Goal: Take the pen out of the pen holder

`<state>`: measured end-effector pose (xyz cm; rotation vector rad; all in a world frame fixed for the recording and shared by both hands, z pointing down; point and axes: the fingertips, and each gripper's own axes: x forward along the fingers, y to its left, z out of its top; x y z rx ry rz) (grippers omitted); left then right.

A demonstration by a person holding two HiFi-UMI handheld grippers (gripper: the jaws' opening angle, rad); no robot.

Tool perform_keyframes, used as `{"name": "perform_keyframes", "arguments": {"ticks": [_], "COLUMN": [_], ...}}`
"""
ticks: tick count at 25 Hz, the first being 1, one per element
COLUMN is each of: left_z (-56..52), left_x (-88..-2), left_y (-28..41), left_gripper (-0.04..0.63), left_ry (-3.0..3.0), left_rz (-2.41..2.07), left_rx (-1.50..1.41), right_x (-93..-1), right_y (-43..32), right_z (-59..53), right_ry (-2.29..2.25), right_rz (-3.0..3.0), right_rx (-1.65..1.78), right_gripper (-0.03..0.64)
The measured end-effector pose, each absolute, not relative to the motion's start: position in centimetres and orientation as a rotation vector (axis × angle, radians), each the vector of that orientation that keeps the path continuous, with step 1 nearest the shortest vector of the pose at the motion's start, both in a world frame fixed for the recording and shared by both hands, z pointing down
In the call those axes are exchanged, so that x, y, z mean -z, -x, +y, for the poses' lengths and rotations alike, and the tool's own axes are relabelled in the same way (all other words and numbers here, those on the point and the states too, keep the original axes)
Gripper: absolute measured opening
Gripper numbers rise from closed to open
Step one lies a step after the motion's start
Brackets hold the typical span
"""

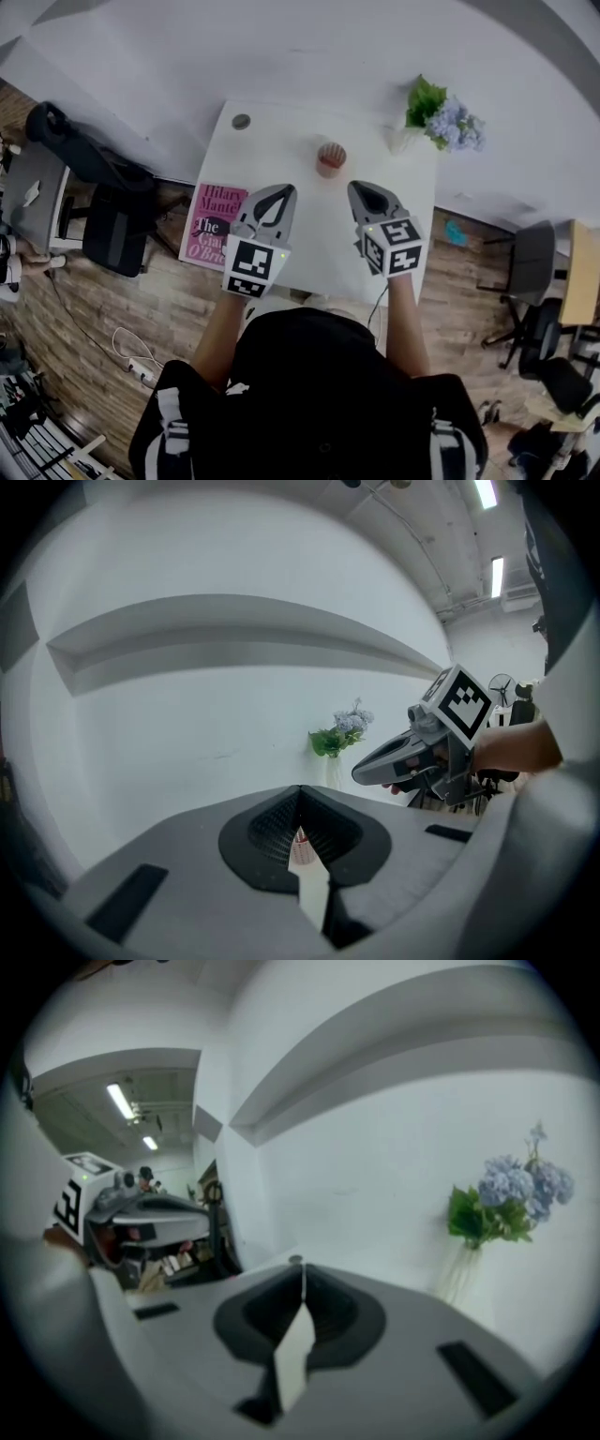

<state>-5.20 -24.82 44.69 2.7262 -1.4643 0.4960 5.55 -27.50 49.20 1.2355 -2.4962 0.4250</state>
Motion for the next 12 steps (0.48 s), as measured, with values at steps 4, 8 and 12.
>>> {"name": "perform_keyframes", "arguments": {"ticks": [4,8,12], "left_z": [-26.2,-27.5,-28.5], "left_x": [-44.9,-45.5,-46.2], "left_y": [5.4,5.9,6.3], "left_gripper": [0.021,0.021,0.021], "left_ry": [-2.751,-2.764,-2.769], "left_rz": [-1.398,-1.336,-1.285], "left_rx": [-0.499,-0.503,-0.511], "right_x": [-50.5,-52.2,-54.5], "right_y": [-5.1,-4.6,-4.4], "right_z": [-28.2,-28.9,-29.7], "right_ry": [-1.244,-1.23,-1.209], "right_rz": [-2.431,-2.373,-2.299], "right_rx": [-0.458,-0.481,-0.496], "right_gripper": [0.035,0.035,0.035]}}
